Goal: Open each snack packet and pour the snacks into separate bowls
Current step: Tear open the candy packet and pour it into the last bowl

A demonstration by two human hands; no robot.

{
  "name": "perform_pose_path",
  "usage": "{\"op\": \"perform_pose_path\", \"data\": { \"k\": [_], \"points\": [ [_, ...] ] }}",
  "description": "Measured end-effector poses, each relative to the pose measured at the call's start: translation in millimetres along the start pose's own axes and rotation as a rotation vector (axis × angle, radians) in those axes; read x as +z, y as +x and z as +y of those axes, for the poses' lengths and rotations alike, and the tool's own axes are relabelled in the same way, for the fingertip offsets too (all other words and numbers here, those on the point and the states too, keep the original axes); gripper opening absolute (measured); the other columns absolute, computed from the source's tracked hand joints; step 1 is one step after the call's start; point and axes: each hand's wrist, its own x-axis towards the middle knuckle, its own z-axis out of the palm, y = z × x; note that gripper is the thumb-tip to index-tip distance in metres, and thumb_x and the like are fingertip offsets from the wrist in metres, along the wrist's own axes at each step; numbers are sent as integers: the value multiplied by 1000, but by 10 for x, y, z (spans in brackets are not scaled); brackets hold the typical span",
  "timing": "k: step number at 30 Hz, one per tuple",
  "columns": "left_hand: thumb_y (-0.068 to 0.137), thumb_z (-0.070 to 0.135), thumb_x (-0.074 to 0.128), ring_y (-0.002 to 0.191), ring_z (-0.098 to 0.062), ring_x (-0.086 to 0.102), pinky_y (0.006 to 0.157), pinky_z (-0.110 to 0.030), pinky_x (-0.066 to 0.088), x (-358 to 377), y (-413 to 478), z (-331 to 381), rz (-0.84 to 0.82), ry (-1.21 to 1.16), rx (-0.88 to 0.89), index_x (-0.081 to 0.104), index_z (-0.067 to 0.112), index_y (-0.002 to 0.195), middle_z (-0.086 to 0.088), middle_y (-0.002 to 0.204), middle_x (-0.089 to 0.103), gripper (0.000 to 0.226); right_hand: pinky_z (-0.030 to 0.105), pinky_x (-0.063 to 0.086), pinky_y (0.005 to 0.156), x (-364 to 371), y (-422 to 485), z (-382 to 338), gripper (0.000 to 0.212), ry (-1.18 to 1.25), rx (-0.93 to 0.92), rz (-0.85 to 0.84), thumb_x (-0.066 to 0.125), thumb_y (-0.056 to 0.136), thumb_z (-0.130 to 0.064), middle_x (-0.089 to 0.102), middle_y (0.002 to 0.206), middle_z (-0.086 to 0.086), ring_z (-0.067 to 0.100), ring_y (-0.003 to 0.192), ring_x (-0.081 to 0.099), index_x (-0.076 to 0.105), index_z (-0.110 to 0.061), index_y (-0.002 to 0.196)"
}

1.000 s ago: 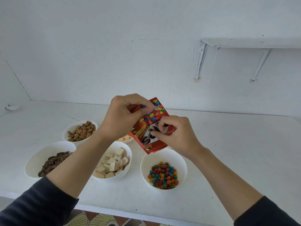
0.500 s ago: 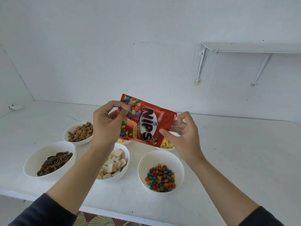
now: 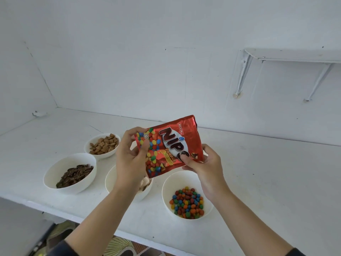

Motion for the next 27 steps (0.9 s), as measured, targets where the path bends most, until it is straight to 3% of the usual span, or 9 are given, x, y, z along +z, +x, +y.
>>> {"op": "perform_pose_path", "data": {
  "k": [3,7,9,13,16,19,22,27],
  "points": [
    [98,2,59,106,-17,73,67,-41,64,-192,3,-4,-108,64,23,55,26,121,-2,117,64,33,41,63,77,2,62,-13,34,68,22,27,80,84,-19,77,99,1,22,89,76,63,-20,113],
    [92,-3,66,108,-18,72,74,-50,64,-415,58,27,-166,182,89,56,27,122,16,101,64,44,36,61,71,197,190,-78,40,225,58,16,78,87,-16,77,104,5,23,96,76,57,-19,121],
    [87,-3,72,106,-12,72,72,-48,64,-535,83,59,-174,285,111,55,31,124,18,103,62,53,33,59,71,359,246,-122,45,284,55,18,78,87,-14,77,105,8,22,96,75,51,-20,123],
    [82,-4,78,99,-18,75,71,-42,65,-838,110,151,-240,374,79,44,46,126,0,116,62,75,22,54,64,745,282,-257,48,251,-45,-36,73,90,-9,77,92,9,13,81,73,35,-25,114],
    [80,-1,81,100,-23,75,73,-43,64,-1167,157,233,-266,432,87,37,48,130,5,118,64,83,18,51,55,1112,266,-339,38,203,-117,-140,67,94,-5,76,90,12,12,72,72,35,-15,111],
    [83,4,80,108,-23,72,74,-41,65,-1549,220,337,-281,494,86,33,43,135,7,131,59,81,23,54,55,1582,273,-339,24,104,-172,-228,69,93,-6,75,95,11,18,78,75,49,-16,101],
    [87,19,75,111,-18,70,77,-42,64,-2006,286,466,-231,507,78,33,43,136,21,128,58,68,22,52,58,2141,250,-310,20,-31,-277,-306,73,89,-7,72,95,-4,15,80,72,60,-23,87],
    [88,34,68,110,-18,70,82,-43,63,-3003,434,797,-58,545,121,38,43,130,15,120,62,53,27,56,61,3219,97,-243,20,-164,-383,-487,71,91,-10,68,95,-17,13,83,71,65,-29,92]
  ]
}}
